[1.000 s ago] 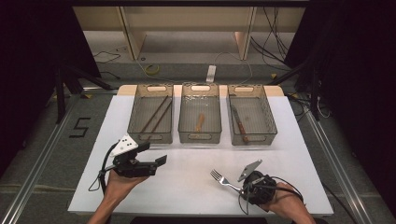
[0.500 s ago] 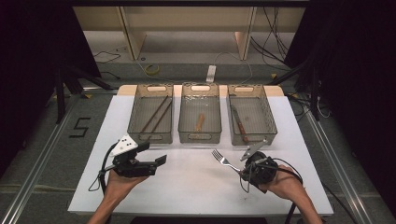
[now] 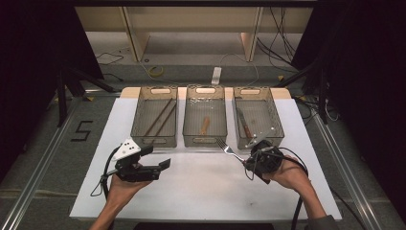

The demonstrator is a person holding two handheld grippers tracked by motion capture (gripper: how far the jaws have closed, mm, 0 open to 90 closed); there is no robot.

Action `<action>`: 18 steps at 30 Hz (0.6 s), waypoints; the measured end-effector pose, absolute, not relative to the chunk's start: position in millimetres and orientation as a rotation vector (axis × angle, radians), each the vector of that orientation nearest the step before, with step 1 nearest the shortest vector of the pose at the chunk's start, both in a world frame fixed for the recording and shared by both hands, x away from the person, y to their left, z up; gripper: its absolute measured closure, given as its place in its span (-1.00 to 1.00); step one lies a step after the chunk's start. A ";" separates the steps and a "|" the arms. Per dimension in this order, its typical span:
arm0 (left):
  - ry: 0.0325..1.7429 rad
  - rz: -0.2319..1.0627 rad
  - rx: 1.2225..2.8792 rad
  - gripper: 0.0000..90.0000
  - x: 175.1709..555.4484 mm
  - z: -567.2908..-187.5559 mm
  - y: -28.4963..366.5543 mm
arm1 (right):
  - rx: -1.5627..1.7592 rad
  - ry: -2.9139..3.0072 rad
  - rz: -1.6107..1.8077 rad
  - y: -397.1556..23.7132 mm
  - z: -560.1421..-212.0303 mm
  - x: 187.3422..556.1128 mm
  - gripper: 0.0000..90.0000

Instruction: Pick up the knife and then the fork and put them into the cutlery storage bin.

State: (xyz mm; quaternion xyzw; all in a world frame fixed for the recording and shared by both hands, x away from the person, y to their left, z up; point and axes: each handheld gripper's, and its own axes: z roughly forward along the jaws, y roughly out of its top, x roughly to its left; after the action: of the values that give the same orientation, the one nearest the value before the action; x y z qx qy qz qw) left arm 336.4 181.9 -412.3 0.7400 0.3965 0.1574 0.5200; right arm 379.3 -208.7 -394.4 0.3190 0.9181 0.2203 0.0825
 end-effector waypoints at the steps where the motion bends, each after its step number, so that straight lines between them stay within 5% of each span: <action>1: 0.951 0.379 1.774 -0.66 336.4 -412.3 182.0 | 0.952 2.734 0.666 -208.7 -392.6 381.6 0.73; 18: 0.948 0.378 1.772 -0.66 336.2 -412.1 181.9 | 1.021 2.671 0.718 -215.9 -378.2 408.7 0.73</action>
State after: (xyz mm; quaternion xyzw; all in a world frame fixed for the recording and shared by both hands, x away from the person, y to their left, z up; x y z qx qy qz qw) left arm 336.2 181.9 -412.1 0.7397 0.3955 0.1579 0.5211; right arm 408.7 -215.9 -378.2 0.3447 0.9017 0.2424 0.0964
